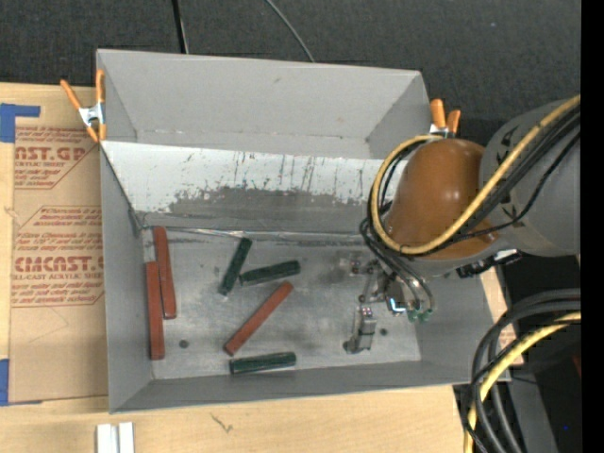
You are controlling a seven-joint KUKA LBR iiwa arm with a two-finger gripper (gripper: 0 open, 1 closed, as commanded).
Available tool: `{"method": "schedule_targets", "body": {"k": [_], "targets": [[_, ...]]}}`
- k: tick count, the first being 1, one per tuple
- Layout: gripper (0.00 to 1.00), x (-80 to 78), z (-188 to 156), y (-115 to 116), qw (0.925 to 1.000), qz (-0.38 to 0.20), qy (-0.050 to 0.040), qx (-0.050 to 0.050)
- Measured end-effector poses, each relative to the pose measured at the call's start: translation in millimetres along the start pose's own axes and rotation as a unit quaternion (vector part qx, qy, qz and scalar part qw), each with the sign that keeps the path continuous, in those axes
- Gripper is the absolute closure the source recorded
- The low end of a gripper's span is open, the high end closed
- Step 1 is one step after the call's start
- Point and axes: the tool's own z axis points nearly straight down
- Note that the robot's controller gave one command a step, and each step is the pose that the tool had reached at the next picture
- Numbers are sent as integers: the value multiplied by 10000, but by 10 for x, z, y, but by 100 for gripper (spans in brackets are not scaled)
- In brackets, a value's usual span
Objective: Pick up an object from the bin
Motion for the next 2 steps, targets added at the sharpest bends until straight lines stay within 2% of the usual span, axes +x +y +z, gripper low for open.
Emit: {"method": "schedule_targets", "body": {"k": [1, 2], "targets": [[0, -19, -42, -1, 10000, -2, -39, 2], [0, -186, 190, 331, 9996, -275, -58, 7]]}}
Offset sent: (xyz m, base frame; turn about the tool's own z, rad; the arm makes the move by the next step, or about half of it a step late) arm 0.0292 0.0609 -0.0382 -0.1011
